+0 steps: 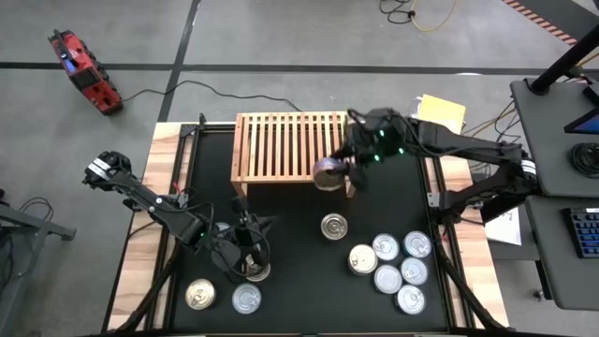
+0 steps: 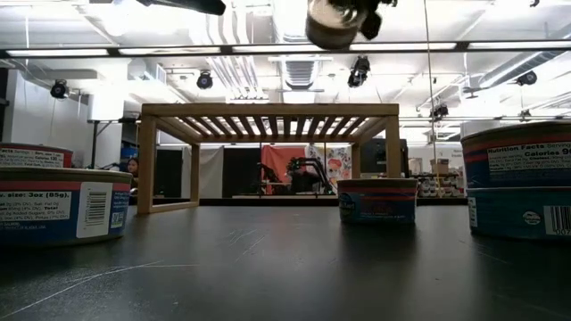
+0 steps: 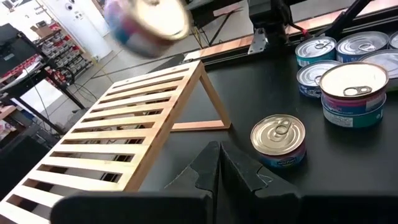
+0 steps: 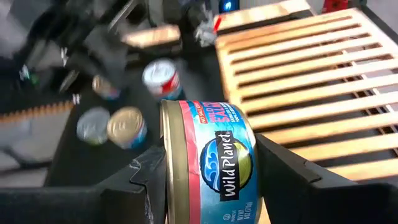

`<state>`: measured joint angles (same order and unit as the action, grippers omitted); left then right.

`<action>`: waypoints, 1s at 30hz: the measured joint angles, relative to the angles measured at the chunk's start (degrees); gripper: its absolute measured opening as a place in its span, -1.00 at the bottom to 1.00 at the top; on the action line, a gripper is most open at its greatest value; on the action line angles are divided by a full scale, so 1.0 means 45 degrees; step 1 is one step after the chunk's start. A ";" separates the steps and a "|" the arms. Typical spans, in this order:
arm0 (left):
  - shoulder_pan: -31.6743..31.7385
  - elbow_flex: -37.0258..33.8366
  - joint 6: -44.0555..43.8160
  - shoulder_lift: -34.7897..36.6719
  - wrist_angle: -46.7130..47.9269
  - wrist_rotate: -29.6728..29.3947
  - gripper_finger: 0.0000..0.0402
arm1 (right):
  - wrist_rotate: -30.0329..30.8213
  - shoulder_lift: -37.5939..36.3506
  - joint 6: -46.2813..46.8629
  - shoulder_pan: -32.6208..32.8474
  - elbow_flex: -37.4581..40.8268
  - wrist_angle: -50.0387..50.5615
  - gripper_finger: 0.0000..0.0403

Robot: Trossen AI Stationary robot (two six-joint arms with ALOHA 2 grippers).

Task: Stack canned seafood by type on shelf
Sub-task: Put the blue and pink tuna can on the shelf

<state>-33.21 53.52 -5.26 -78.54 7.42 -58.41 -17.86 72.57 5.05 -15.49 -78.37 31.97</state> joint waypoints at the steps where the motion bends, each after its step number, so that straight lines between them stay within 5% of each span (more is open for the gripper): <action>1: 0.0000 0.0000 0.0000 0.0000 0.0023 0.0000 -1.00 | -0.0298 0.0166 0.0136 -0.0375 0.0000 -0.0169 -0.09; 8: 0.0015 0.0000 0.0000 0.0000 0.0325 -0.0035 -1.00 | -0.2351 0.1651 0.1817 -0.2627 0.0005 -0.0872 -0.09; 26: 0.0015 0.0000 -0.0287 0.0000 0.0369 -0.0233 -1.00 | -0.2372 0.2924 0.2329 -0.3233 0.0005 -0.1289 -0.09; 30: 0.0015 0.0000 -0.0287 0.0000 0.0374 -0.0233 -1.00 | -0.2371 0.2924 0.2435 -0.3233 0.0005 -0.1297 0.10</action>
<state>-33.15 53.52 -6.55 -78.54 9.10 -59.46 -28.53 85.73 16.01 -30.04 -78.35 26.14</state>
